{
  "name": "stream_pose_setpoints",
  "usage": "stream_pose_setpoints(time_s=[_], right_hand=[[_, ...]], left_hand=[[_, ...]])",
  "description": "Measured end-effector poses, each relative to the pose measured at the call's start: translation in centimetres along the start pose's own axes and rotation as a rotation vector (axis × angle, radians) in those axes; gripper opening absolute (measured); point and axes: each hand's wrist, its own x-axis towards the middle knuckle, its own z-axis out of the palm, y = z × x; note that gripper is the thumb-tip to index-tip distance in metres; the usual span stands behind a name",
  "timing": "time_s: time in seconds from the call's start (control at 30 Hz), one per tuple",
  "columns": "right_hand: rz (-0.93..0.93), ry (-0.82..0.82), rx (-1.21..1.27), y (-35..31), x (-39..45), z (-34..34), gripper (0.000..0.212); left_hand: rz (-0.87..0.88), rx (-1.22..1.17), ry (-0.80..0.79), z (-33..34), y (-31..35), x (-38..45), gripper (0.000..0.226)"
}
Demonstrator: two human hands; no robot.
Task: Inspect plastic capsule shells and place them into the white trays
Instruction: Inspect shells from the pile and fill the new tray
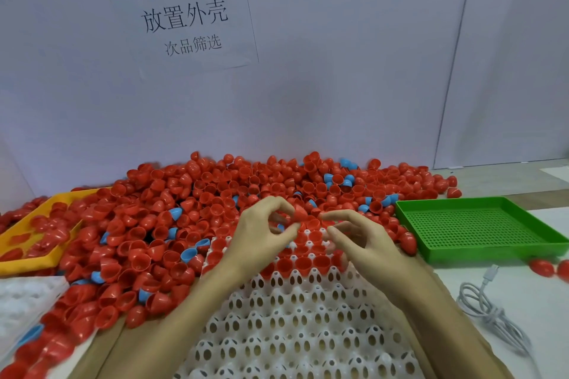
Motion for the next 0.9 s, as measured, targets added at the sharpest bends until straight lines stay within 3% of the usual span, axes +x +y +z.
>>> stream_pose_setpoints(time_s=[0.17,0.37,0.53,0.7,0.9], right_hand=[[-0.068,-0.218,0.085,-0.2,-0.5,1.1,0.037],[-0.135,-0.247,0.046,0.0,-0.5,1.9,0.025],[-0.116,-0.288,0.065,-0.3,-0.5,1.3,0.025],[-0.077,-0.341,0.117,-1.0,-0.8,0.9,0.029],[-0.061,-0.390,0.086,-1.0,-1.1,1.1,0.025]], left_hand=[[0.013,-0.101,-0.010,-0.1,1.7,-4.9,0.013],[0.002,-0.094,-0.029,-0.2,1.4,-6.3,0.022],[0.017,-0.105,0.043,-0.6,1.2,-6.7,0.038],[0.021,-0.011,0.113,-0.6,1.3,-7.0,0.051],[-0.005,0.102,0.082,-0.8,1.2,-7.2,0.064]])
